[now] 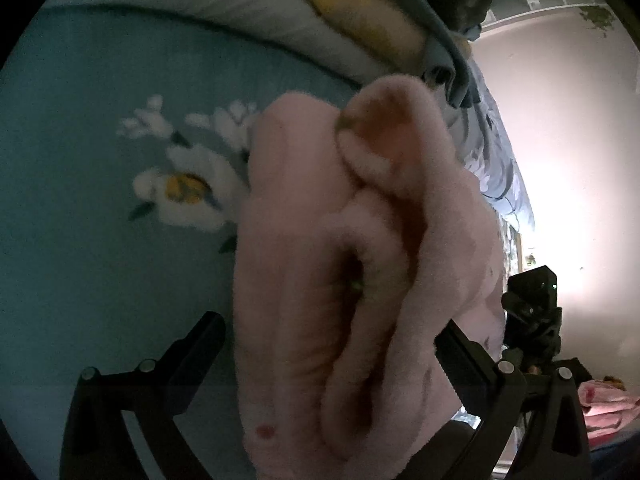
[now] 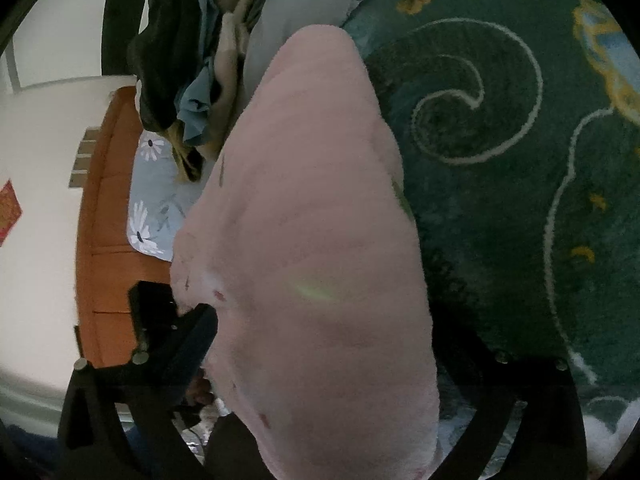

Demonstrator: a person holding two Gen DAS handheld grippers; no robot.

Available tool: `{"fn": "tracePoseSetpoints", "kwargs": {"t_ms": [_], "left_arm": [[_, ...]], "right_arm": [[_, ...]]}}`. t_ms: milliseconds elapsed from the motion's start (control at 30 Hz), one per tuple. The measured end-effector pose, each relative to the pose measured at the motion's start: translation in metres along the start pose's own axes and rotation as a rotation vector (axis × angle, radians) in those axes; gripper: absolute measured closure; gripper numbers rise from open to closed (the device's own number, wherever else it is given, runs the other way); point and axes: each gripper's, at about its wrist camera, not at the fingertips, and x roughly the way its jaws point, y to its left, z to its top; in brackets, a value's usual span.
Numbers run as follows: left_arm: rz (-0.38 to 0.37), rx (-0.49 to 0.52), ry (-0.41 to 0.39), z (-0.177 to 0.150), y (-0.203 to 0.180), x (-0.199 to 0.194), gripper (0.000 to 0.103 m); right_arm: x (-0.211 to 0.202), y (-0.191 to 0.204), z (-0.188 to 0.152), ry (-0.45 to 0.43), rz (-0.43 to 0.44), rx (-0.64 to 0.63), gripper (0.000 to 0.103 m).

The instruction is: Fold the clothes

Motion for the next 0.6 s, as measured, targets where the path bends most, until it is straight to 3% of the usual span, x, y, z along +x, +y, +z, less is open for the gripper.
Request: {"fn": "tracePoseSetpoints", "kwargs": {"t_ms": [400,600], "left_arm": [[-0.047,-0.067,-0.001,-0.012,0.012,0.011,0.0],[-0.031,-0.07,0.04,-0.003,0.006,0.013,0.0]], "right_arm": [[-0.004,0.007,-0.011,-0.039,-0.011,-0.063,0.0],[-0.004,0.007,-0.009,-0.052,-0.006,-0.058,0.0]]}}
